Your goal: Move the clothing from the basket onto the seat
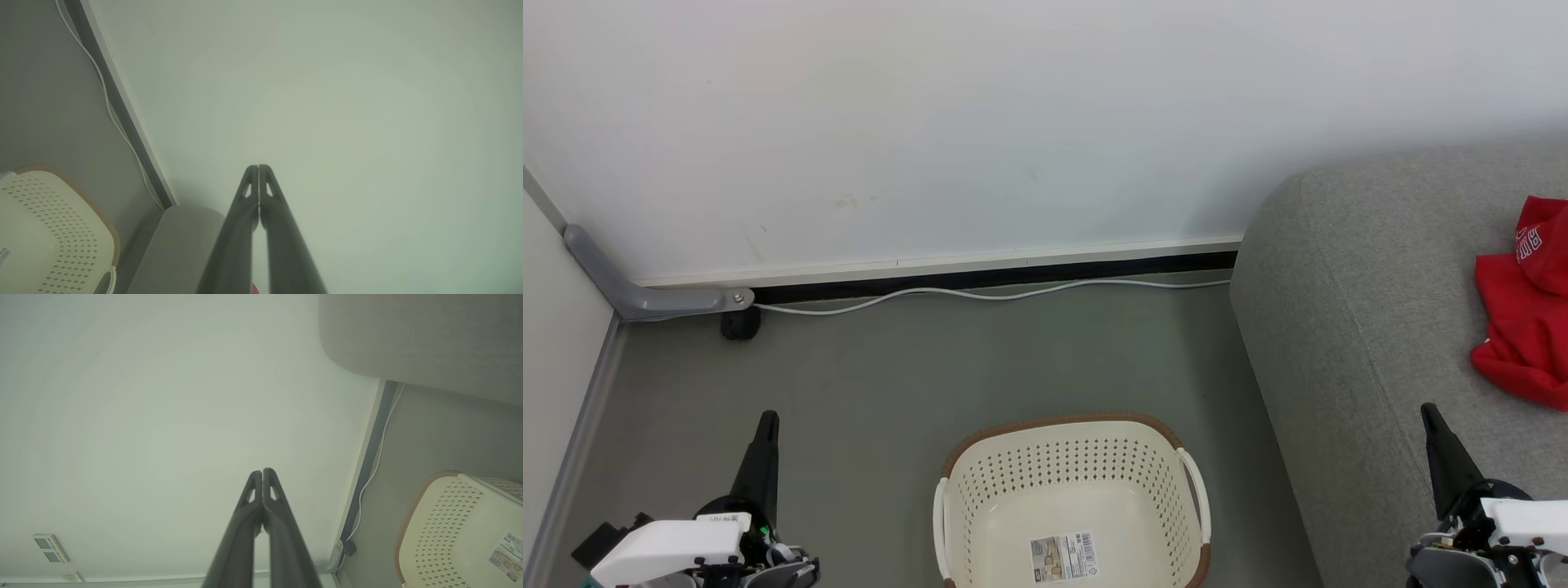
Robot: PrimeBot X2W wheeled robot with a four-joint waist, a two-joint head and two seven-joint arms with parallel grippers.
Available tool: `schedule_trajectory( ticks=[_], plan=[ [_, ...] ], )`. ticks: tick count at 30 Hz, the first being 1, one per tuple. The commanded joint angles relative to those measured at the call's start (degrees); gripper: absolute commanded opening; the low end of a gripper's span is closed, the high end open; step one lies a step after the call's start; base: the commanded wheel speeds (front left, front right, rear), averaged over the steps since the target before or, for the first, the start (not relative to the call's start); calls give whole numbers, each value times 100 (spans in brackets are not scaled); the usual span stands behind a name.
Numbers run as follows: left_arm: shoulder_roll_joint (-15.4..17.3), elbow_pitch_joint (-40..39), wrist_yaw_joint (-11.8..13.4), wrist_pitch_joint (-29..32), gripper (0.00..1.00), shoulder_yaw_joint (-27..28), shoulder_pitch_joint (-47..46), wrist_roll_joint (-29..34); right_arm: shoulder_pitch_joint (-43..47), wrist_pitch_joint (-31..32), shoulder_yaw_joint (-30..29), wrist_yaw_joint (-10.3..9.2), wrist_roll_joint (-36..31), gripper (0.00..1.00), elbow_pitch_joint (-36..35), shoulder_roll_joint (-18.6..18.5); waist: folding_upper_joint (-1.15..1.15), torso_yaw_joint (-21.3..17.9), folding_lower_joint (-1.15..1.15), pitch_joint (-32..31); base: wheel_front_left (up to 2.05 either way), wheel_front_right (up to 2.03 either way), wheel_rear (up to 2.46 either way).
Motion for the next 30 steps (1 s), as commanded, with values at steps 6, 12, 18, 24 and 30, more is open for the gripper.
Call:
schedule_trajectory(
  ticks=[6,12,18,24,30],
  plan=[
    [76,-163,-45,43,0,191,-325,-25,-211,50,91,9,68,0,-178,-59,0,0,0,0,0,0,0],
    [76,-163,-45,43,0,190,-325,-26,-211,50,90,9,68,0,-178,-59,0,0,0,0,0,0,0],
    [76,-164,-45,43,0,190,-325,-26,-211,50,90,9,68,0,-178,-59,0,0,0,0,0,0,0],
    [76,-164,-45,43,0,190,-325,-26,-211,50,90,9,68,0,-178,-59,0,0,0,0,0,0,0],
    [76,-164,-45,43,0,190,-325,-26,-211,50,90,9,68,0,-178,-59,0,0,0,0,0,0,0]
  ],
)
